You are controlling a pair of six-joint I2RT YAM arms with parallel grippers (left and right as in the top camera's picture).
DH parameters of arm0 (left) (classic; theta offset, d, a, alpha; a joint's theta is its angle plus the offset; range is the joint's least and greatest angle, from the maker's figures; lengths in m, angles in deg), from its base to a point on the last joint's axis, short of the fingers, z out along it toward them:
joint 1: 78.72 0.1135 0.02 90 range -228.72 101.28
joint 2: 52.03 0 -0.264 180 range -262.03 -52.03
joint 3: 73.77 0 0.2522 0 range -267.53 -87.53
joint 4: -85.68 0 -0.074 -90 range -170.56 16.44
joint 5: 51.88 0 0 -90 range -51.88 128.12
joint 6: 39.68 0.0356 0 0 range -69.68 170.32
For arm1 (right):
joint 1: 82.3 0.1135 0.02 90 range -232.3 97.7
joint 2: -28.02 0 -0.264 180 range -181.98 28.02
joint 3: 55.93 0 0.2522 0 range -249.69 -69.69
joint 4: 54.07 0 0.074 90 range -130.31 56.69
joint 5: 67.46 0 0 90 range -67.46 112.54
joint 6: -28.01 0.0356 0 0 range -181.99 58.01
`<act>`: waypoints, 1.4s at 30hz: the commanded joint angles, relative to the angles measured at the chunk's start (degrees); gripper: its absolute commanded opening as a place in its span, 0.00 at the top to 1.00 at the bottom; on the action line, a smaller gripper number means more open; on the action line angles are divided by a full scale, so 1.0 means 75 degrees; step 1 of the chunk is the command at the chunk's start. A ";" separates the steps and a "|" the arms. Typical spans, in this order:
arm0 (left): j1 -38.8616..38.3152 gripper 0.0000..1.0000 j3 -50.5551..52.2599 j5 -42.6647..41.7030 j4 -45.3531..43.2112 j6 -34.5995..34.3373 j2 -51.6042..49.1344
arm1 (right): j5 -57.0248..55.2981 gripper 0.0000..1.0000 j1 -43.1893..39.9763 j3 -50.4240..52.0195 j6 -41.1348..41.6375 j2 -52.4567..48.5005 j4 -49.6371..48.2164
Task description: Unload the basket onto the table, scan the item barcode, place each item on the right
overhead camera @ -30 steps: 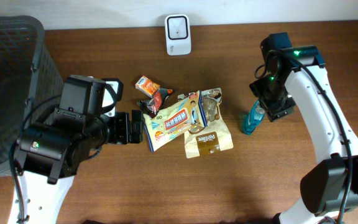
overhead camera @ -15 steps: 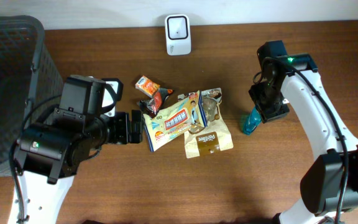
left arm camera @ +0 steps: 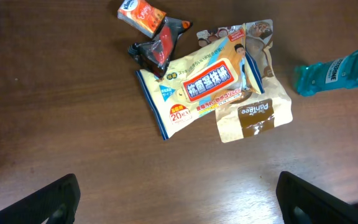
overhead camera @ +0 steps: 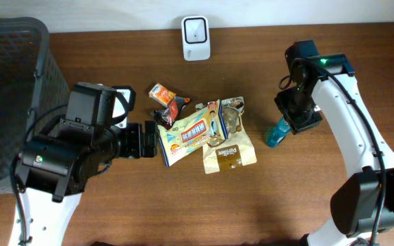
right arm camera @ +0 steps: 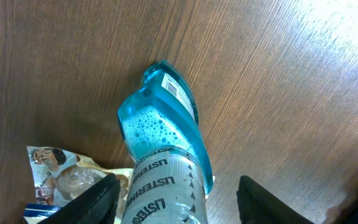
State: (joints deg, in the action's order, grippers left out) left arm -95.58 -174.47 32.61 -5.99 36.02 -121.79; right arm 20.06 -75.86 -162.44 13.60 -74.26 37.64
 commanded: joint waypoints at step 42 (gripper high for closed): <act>0.0017 0.01 -0.0047 0.0058 0.0015 0.0093 0.0009 | -0.0070 0.89 0.0041 -0.0157 -1.0972 0.0119 -0.1740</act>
State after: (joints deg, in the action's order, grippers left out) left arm -95.58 -174.47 32.61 -5.99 36.02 -121.79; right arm 19.20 -75.86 -162.59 -53.06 -74.18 26.73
